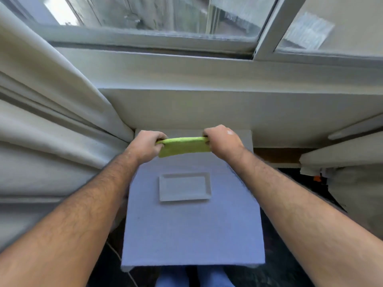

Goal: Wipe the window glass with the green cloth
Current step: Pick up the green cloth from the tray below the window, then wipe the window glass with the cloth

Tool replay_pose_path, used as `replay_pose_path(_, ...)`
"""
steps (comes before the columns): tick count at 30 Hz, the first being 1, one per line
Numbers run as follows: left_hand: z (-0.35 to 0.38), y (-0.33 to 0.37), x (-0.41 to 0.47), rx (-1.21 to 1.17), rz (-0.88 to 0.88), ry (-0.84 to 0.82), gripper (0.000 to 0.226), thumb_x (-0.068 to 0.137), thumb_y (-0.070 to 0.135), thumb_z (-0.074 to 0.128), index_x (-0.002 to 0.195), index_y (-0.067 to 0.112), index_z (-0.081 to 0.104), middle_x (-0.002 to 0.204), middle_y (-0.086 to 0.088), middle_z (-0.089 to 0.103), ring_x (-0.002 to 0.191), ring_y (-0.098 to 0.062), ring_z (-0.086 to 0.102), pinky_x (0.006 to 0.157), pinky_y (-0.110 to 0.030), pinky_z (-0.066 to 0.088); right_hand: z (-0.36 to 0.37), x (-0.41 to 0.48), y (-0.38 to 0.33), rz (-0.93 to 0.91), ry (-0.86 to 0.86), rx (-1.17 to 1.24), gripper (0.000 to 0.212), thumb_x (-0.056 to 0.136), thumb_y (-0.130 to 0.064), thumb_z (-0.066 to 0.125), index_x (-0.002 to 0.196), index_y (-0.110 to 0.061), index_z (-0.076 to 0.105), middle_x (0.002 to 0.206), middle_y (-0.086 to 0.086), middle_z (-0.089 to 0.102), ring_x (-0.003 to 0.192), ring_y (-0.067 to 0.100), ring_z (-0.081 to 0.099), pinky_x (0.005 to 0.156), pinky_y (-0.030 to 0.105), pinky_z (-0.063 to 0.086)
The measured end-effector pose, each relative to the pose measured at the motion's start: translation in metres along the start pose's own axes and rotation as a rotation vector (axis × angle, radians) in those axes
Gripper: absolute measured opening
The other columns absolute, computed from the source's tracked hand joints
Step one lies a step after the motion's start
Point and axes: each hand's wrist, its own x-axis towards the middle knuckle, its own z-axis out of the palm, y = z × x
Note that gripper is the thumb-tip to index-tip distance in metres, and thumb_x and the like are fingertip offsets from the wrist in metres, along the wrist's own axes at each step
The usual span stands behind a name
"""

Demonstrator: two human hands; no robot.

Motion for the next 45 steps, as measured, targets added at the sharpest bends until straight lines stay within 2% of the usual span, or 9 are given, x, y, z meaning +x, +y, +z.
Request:
replay_pose_path(6, -0.151, 0.06, -0.018, -0.265, 0.022, 0.304, 0.021, 0.09, 0.017, 0.077, 0.111, 0.017, 0.081, 0.103, -0.01, 0.082, 0.102, -0.03, 0.074, 0.091, -0.035, 0.055, -0.161, -0.025, -0.016, 0.001, 0.24, 0.171, 0.018, 0.09, -0.023, 0.075, 0.106, -0.019, 0.079, 0.103, 0.007, 0.077, 0.104, 0.03, 0.068, 0.084, 0.034, 0.053)
replay_pose_path(9, -0.223, 0.096, -0.033, -0.441, 0.065, 0.373, 0.015, 0.09, 0.016, 0.079, 0.104, 0.023, 0.08, 0.092, -0.008, 0.078, 0.088, -0.026, 0.072, 0.094, -0.046, 0.06, -0.245, -0.043, -0.025, -0.02, 0.355, 0.281, 0.018, 0.088, -0.028, 0.08, 0.105, -0.02, 0.081, 0.087, -0.004, 0.066, 0.09, 0.021, 0.06, 0.077, 0.028, 0.042)
replay_pose_path(16, -0.378, 0.189, -0.079, -0.657, 0.252, 0.62, 0.02, 0.087, 0.013, 0.083, 0.103, 0.024, 0.079, 0.093, -0.002, 0.077, 0.089, -0.016, 0.07, 0.087, -0.036, 0.062, -0.419, -0.093, -0.05, -0.14, 0.617, 0.336, 0.017, 0.091, -0.029, 0.079, 0.1, -0.014, 0.081, 0.069, -0.008, 0.062, 0.068, 0.014, 0.059, 0.068, 0.025, 0.044)
replay_pose_path(27, -0.584, 0.307, -0.158, -0.498, 0.464, 1.135, 0.03, 0.082, 0.018, 0.088, 0.11, 0.011, 0.079, 0.092, -0.002, 0.079, 0.082, -0.012, 0.07, 0.09, -0.031, 0.058, -0.624, -0.181, -0.11, -0.333, 1.013, 0.31, 0.017, 0.094, -0.022, 0.074, 0.094, -0.006, 0.08, 0.08, 0.014, 0.078, 0.076, 0.031, 0.076, 0.076, 0.048, 0.064)
replay_pose_path(30, -0.633, 0.33, -0.175, -0.305, 0.454, 1.319, 0.036, 0.081, 0.021, 0.089, 0.113, 0.007, 0.079, 0.105, -0.013, 0.082, 0.088, -0.018, 0.07, 0.088, -0.026, 0.054, -0.659, -0.19, -0.13, -0.332, 1.078, 0.306, 0.018, 0.095, -0.025, 0.073, 0.092, -0.008, 0.079, 0.073, 0.006, 0.076, 0.066, 0.022, 0.076, 0.062, 0.033, 0.064)
replay_pose_path(35, -0.702, 0.371, -0.193, -0.045, 0.345, 1.599, 0.028, 0.088, 0.027, 0.081, 0.114, 0.017, 0.079, 0.114, -0.016, 0.079, 0.102, -0.034, 0.074, 0.08, -0.041, 0.06, -0.696, -0.18, -0.173, -0.329, 1.048, 0.298, 0.019, 0.099, -0.03, 0.067, 0.084, -0.02, 0.073, 0.06, -0.009, 0.062, 0.051, 0.005, 0.061, 0.035, 0.008, 0.033)
replay_pose_path(40, -0.73, 0.403, -0.178, 0.063, 0.351, 1.582, 0.024, 0.094, 0.007, 0.065, 0.117, 0.003, 0.072, 0.103, -0.022, 0.08, 0.095, -0.04, 0.076, 0.076, -0.042, 0.06, -0.7, -0.162, -0.199, -0.453, 0.949, 0.278, 0.026, 0.102, -0.031, 0.066, 0.114, -0.009, 0.071, 0.087, 0.01, 0.077, 0.074, 0.022, 0.076, 0.058, 0.024, 0.061)
replay_pose_path(43, -0.728, 0.398, -0.153, 0.065, 0.388, 1.523, 0.034, 0.097, 0.001, 0.061, 0.131, -0.001, 0.06, 0.109, -0.022, 0.077, 0.101, -0.037, 0.075, 0.084, -0.042, 0.066, -0.701, -0.162, -0.166, -0.43, 1.323, -0.024, 0.039, 0.099, -0.035, 0.067, 0.131, -0.013, 0.065, 0.122, 0.014, 0.074, 0.112, 0.026, 0.071, 0.094, 0.045, 0.063)
replay_pose_path(45, -0.716, 0.387, -0.134, 0.026, 0.474, 1.483, 0.061, 0.098, 0.0, 0.061, 0.154, 0.0, 0.037, 0.136, -0.028, 0.062, 0.131, -0.042, 0.06, 0.106, -0.042, 0.058, -0.715, -0.166, -0.128, -0.348, 1.631, -0.149, 0.054, 0.096, -0.036, 0.066, 0.142, -0.009, 0.057, 0.147, 0.02, 0.058, 0.139, 0.033, 0.054, 0.115, 0.053, 0.049)
